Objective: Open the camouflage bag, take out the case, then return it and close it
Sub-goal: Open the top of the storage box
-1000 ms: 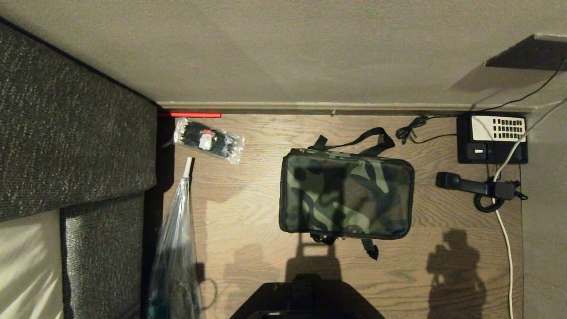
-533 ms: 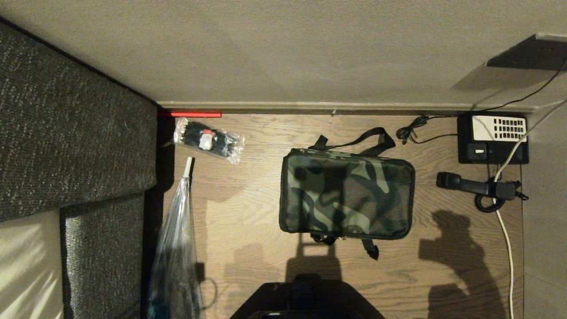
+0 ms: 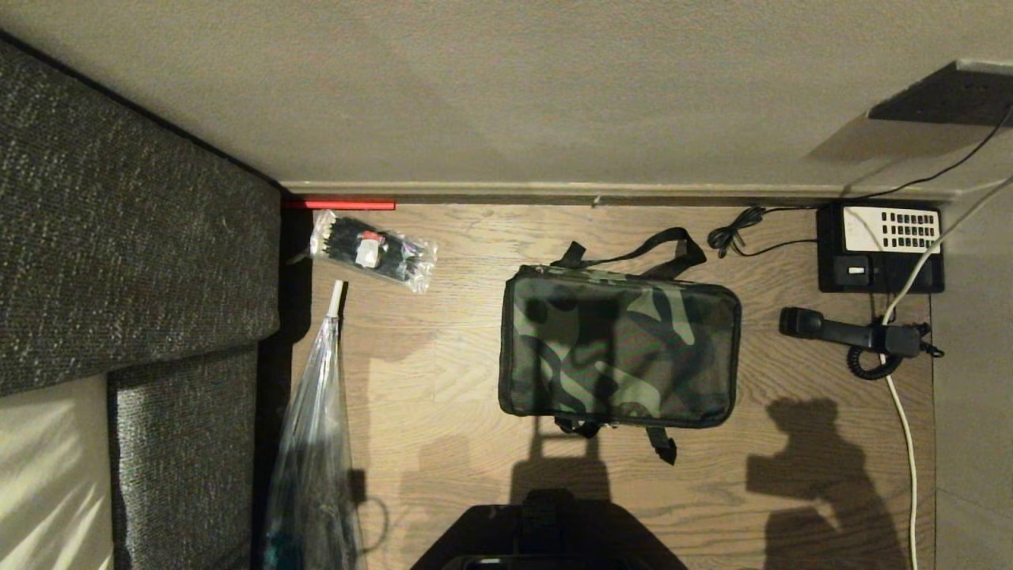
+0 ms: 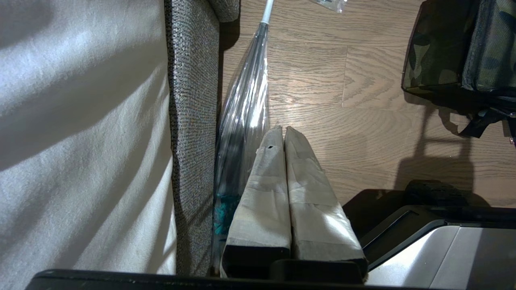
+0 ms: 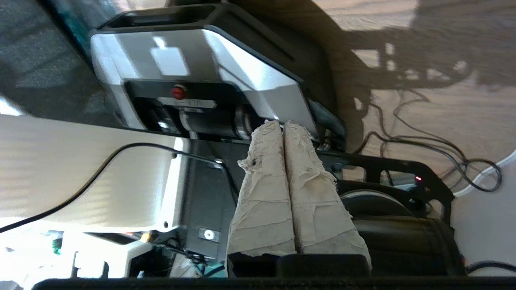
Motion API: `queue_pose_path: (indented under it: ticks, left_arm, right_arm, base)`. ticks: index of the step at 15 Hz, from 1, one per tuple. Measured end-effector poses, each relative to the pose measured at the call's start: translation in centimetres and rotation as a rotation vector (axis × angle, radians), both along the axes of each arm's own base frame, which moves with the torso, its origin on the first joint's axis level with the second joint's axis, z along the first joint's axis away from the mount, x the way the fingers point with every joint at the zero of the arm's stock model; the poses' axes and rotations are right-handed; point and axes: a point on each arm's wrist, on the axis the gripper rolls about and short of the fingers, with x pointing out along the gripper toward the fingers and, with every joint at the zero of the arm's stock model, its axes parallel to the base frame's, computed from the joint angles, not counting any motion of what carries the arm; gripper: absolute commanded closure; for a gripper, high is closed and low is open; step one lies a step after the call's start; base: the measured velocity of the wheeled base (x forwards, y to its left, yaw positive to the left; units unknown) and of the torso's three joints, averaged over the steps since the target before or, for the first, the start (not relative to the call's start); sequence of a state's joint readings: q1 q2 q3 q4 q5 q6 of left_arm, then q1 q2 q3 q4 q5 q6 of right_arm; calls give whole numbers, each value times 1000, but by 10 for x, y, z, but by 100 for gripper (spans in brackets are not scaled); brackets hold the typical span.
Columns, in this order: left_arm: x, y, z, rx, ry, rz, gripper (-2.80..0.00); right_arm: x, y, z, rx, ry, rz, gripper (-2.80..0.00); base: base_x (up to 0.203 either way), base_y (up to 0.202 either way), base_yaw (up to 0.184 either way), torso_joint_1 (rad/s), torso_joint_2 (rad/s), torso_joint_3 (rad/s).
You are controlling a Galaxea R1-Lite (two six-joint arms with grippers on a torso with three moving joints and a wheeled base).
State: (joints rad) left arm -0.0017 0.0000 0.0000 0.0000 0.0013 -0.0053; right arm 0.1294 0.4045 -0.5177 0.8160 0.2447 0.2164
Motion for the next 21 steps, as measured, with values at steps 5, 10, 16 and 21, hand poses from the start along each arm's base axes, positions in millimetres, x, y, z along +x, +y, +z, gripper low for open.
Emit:
queue_pose_path:
  ticks: [5, 10, 16, 21]
  left_arm:
    - [0, 0, 0, 2, 0, 0, 0]
    - [0, 0, 0, 5, 3, 0, 0]
    - [0, 0, 0, 4, 3, 0, 0]
    - [0, 0, 0, 6, 4, 0, 0]
  right_arm:
    - [3, 0, 1, -11, 10, 1, 0]
    - [6, 1, 2, -17, 28, 4, 0]
    - [9, 1, 3, -25, 19, 8, 0]
    - [9, 1, 4, -26, 17, 8, 0]
  base:
    - [0, 0, 0, 0, 0, 0]
    - [0, 0, 0, 0, 0, 0]
    - [-83, 0, 1, 2, 2, 2]
    - [-178, 0, 0, 3, 3, 1]
